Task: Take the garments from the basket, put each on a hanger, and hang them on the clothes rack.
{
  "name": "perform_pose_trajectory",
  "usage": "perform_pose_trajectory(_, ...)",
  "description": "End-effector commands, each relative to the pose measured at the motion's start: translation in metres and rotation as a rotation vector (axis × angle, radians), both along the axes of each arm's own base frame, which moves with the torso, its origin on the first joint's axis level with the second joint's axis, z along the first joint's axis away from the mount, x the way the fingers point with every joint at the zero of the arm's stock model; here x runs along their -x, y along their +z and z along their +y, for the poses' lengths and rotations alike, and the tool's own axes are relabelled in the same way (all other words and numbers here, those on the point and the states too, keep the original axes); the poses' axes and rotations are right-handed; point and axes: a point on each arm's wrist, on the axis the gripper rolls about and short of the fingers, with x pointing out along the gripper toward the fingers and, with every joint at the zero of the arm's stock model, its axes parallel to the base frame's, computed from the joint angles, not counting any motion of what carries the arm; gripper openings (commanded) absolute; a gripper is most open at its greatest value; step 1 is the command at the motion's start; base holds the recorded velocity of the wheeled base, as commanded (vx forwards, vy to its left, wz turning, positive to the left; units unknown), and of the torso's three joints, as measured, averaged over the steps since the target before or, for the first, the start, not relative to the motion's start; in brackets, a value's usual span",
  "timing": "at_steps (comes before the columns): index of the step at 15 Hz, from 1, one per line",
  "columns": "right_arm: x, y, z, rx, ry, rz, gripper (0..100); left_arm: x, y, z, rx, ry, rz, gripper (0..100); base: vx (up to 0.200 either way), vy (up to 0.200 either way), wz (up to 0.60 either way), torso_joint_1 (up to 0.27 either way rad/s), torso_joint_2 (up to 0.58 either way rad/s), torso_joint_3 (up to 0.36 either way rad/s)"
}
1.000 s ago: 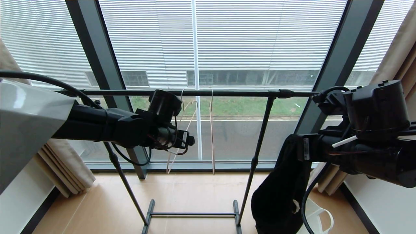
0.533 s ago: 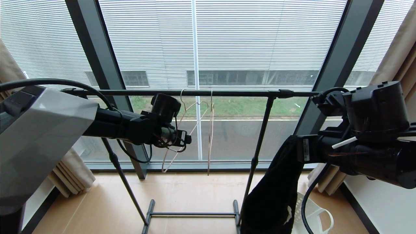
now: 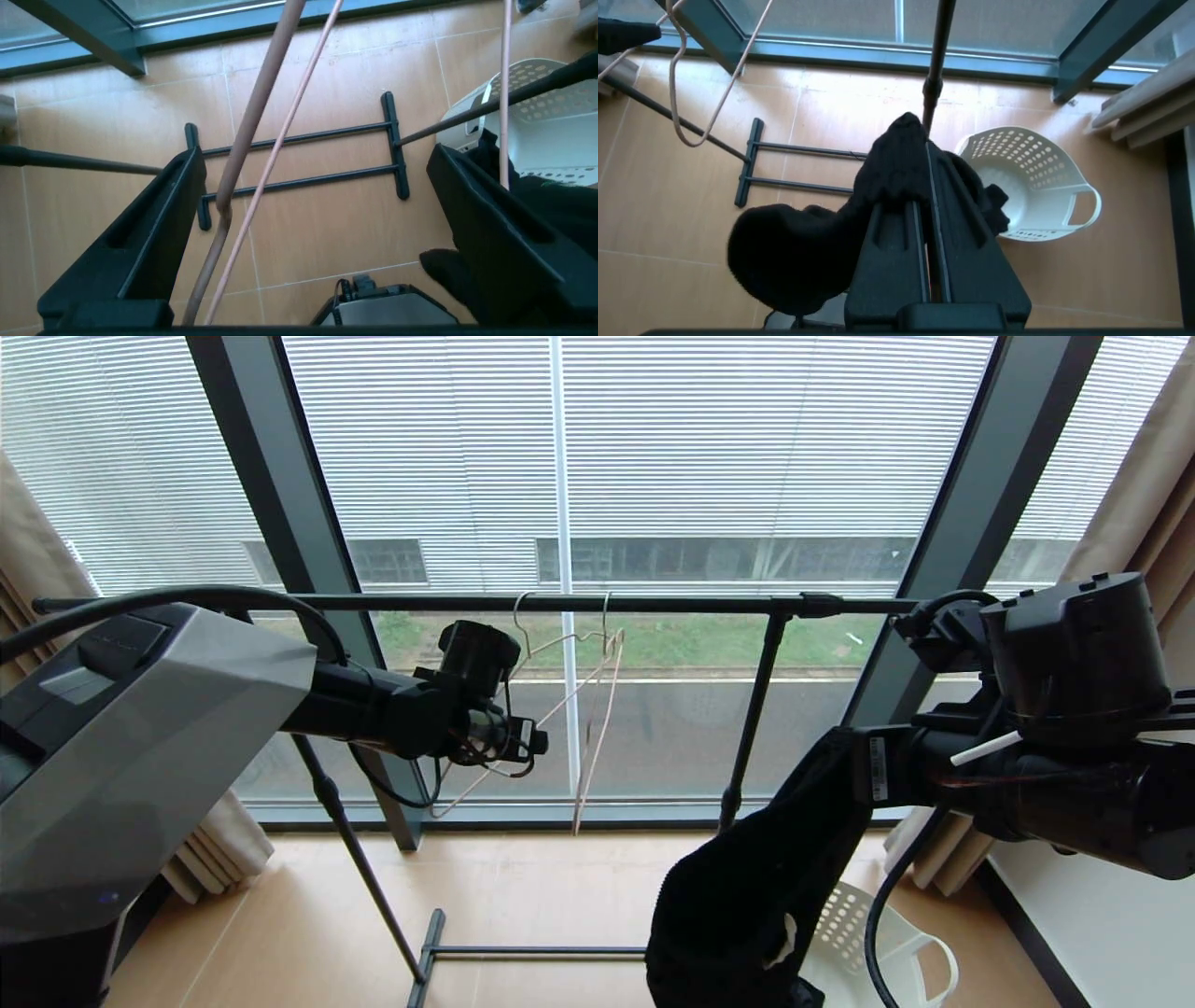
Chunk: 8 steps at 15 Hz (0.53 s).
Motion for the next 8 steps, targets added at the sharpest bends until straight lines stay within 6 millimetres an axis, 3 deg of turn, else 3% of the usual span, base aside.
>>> perform_pose_trajectory(1, -0.0002, -0.0007, 0.0004, 0.002, 0.001, 0.002, 0, -0.0015, -0.0024, 0.0005, -0.001, 0.002, 0.003, 100, 0.0, 0.0, 0.0, 0.0, 0.0, 0.0)
perform_pose_trajectory(8, -0.0002, -0.0007, 0.0004, 0.001, 0.0, 0.002, 0, 0.0013, -0.0014, -0.008, 0.0, -0.02, -0.006, 100, 0.0, 0.0, 0.0, 0.0, 0.0, 0.0)
